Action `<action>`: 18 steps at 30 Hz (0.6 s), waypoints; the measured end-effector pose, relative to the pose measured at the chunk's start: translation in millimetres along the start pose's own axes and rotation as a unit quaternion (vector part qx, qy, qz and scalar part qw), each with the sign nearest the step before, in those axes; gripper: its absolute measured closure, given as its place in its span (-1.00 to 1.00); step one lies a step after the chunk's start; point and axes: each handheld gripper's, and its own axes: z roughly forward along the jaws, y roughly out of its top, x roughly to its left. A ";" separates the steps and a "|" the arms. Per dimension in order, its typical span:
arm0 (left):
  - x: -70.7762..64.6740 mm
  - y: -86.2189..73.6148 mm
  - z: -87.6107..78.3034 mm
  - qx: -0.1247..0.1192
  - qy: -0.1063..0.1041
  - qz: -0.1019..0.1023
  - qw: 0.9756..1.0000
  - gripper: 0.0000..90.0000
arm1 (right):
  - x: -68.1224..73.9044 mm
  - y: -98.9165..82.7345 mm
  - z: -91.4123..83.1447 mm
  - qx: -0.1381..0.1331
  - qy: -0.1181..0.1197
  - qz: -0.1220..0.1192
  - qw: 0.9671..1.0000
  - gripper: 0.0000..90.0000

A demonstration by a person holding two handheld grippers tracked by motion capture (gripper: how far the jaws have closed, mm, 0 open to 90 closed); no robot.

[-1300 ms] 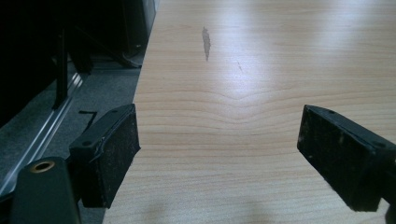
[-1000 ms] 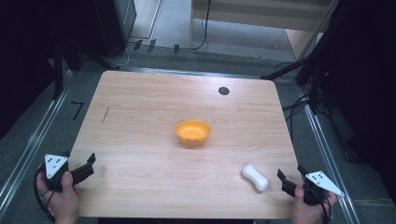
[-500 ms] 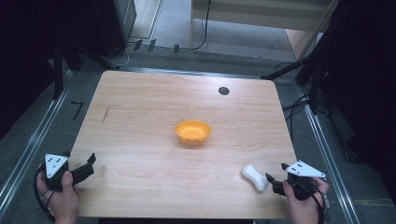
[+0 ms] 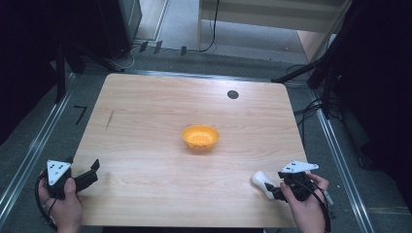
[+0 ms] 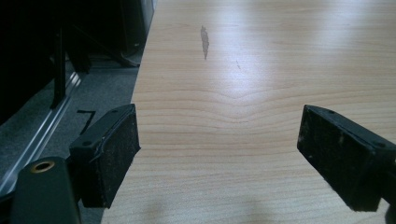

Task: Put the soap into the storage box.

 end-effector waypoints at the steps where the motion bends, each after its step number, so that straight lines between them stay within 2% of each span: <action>1: 0.1 0.0 0.0 0.000 0.000 0.000 1.000 -0.71 | 0.5 1.2 1.7 0.007 0.000 0.003 1.000 -0.21; 7: 0.2 0.0 0.0 0.000 -0.001 -0.001 1.000 -0.71 | 3.3 5.6 14.2 0.048 0.004 0.007 0.999 -0.26; 11: 0.2 0.0 0.1 0.000 -0.001 -0.002 1.000 -0.71 | 4.1 7.2 20.0 0.060 0.005 -0.001 0.998 -0.27; 13: 0.3 0.0 0.0 -0.001 -0.001 -0.002 1.000 -0.71 | 4.8 8.4 25.3 0.074 0.000 -0.004 0.997 -0.26; 18: 0.3 0.1 0.1 0.001 -0.001 -0.001 1.000 -0.71 | 6.2 9.5 32.1 0.093 0.009 -0.017 0.995 -0.25</action>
